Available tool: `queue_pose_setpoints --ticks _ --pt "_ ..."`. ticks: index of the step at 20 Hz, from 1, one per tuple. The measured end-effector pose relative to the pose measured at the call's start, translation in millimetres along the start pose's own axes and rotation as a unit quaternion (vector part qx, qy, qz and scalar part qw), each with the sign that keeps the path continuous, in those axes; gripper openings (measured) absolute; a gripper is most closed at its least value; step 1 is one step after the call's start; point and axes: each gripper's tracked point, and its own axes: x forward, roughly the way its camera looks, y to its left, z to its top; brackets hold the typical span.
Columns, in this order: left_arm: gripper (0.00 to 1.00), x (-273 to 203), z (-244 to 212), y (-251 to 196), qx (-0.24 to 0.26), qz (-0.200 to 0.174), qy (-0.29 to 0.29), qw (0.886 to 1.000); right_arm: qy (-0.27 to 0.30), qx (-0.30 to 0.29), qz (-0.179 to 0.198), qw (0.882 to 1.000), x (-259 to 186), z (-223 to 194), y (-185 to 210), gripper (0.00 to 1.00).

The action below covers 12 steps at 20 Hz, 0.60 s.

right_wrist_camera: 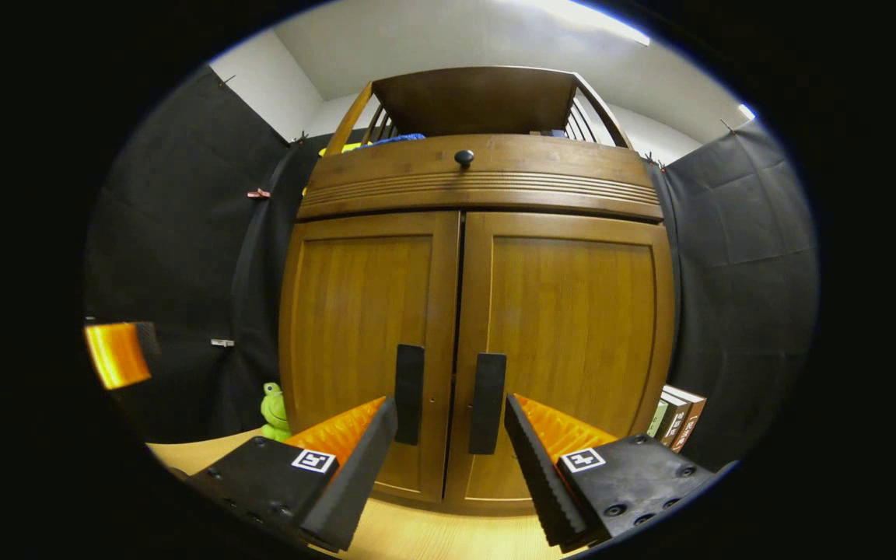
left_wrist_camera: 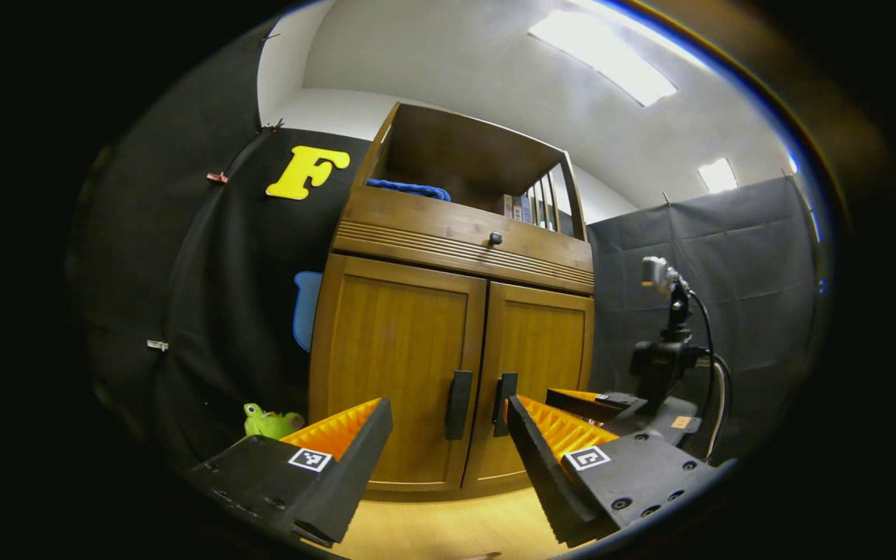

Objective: Open the right door of the double-door shoe cabinet with the right hand, and open the left door with the left hand.

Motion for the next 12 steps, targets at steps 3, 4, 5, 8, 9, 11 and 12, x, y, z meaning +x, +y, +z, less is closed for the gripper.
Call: queue_pose_setpoints --ticks 3,4,5,8,9,11,12 --pt "0.92 1 -3 9 0.001 0.009 0.002 1.000 0.012 0.006 -0.010 1.000 28 -15 -7 0.87" --pt "0.93 2 -5 11 0.002 0.010 0.002 1.000 0.011 0.005 -0.018 1.000 35 -17 -12 0.85" --pt "0.93 3 -6 13 0.002 0.010 0.003 1.000 0.010 0.005 -0.024 1.000 42 -19 -16 0.85" --pt "0.93 6 -16 13 0.002 0.006 0.011 1.000 0.012 0.007 -0.030 0.999 60 -29 -21 0.85" --pt "0.93 7 -18 14 0.003 0.004 0.015 1.000 0.016 0.011 -0.029 0.999 66 -32 -21 0.85" --pt "0.93 10 -23 12 0.005 0.002 0.022 1.000 0.021 0.022 -0.033 0.999 77 -40 -26 0.85" --pt "0.93 11 -27 12 0.005 -0.001 0.026 1.000 0.024 0.025 -0.035 0.999 82 -43 -27 0.86"
